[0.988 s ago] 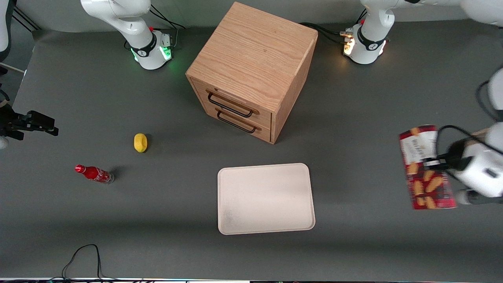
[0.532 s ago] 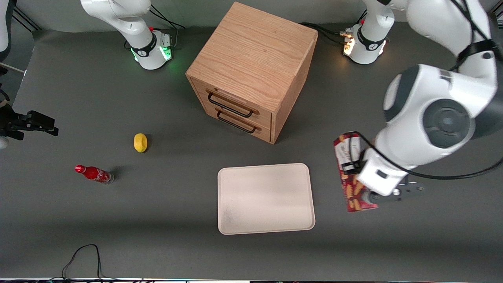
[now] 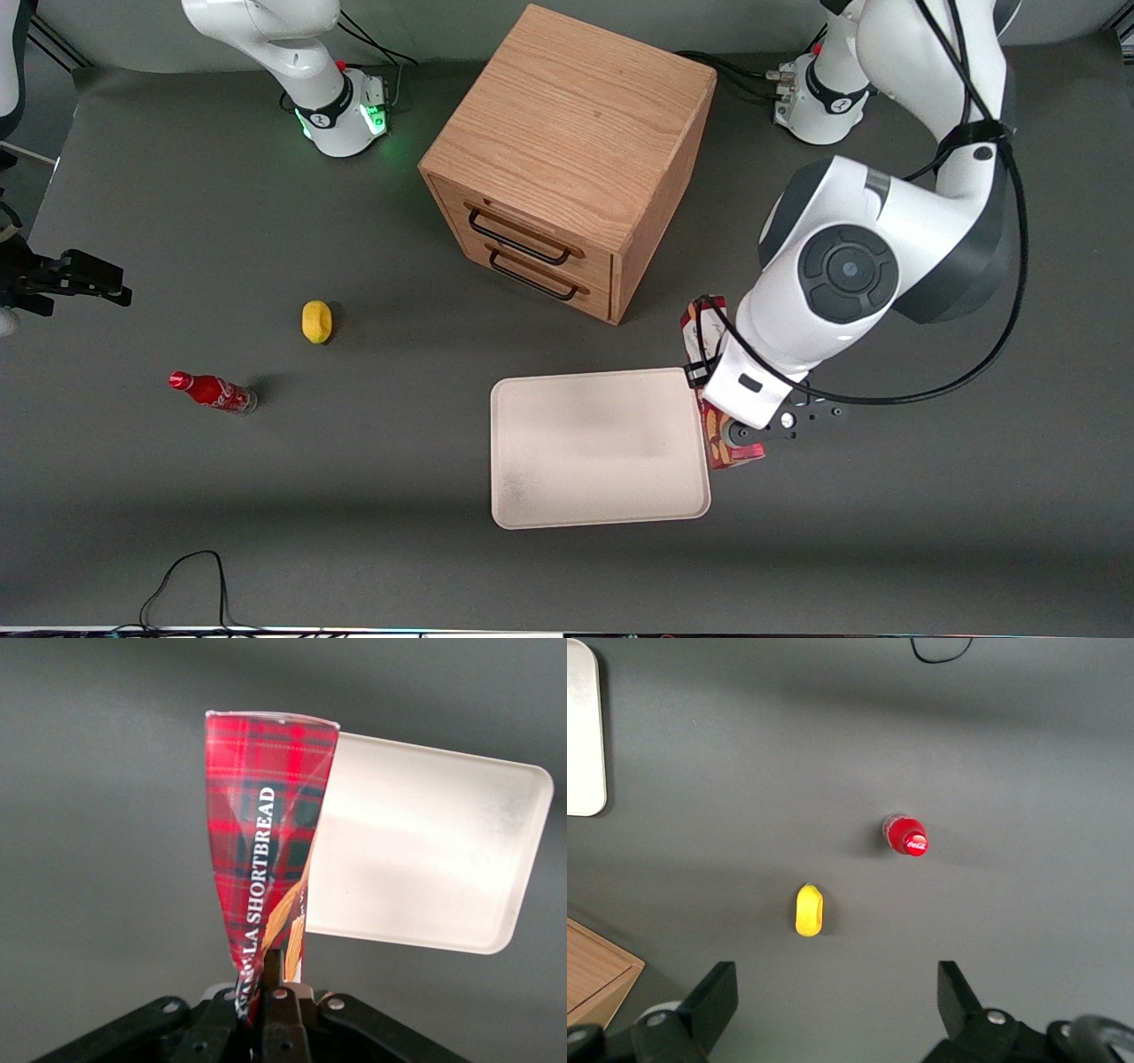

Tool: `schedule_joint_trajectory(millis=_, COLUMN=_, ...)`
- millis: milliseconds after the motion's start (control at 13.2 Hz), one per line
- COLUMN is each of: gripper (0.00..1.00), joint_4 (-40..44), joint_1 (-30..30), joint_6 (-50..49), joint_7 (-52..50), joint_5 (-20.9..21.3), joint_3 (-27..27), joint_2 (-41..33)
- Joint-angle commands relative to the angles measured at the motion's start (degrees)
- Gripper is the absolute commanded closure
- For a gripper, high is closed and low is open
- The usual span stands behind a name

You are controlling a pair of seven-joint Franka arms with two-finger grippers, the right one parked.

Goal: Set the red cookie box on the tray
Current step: 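Carry the held box over the white tray with the left gripper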

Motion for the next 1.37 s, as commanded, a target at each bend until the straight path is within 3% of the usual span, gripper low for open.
schedule_joint_trajectory(millis=0, gripper=1.00, joint_4=-4.4, joint_1=-0.2, joint_6=7.1, joint_7=0.2, joint_5=0.6, joint_3=0.2, joint_2=1.6)
schedule_joint_trajectory(millis=304, gripper=1.00, joint_4=-9.8, joint_1=-0.1, joint_6=18.0, joint_7=0.6, joint_5=2.5, joint_3=0.2, joint_2=6.6)
schedule_joint_trajectory(millis=456, gripper=1.00, joint_4=-9.9, joint_1=-0.2, joint_6=19.8, joint_7=0.6, joint_5=4.2, joint_3=0.2, joint_2=9.3)
schedule_joint_trajectory(millis=1292, gripper=1.00, joint_4=-9.9, joint_1=-1.4, joint_6=24.2, joint_7=2.1, joint_5=4.4, joint_3=0.2, joint_2=13.6)
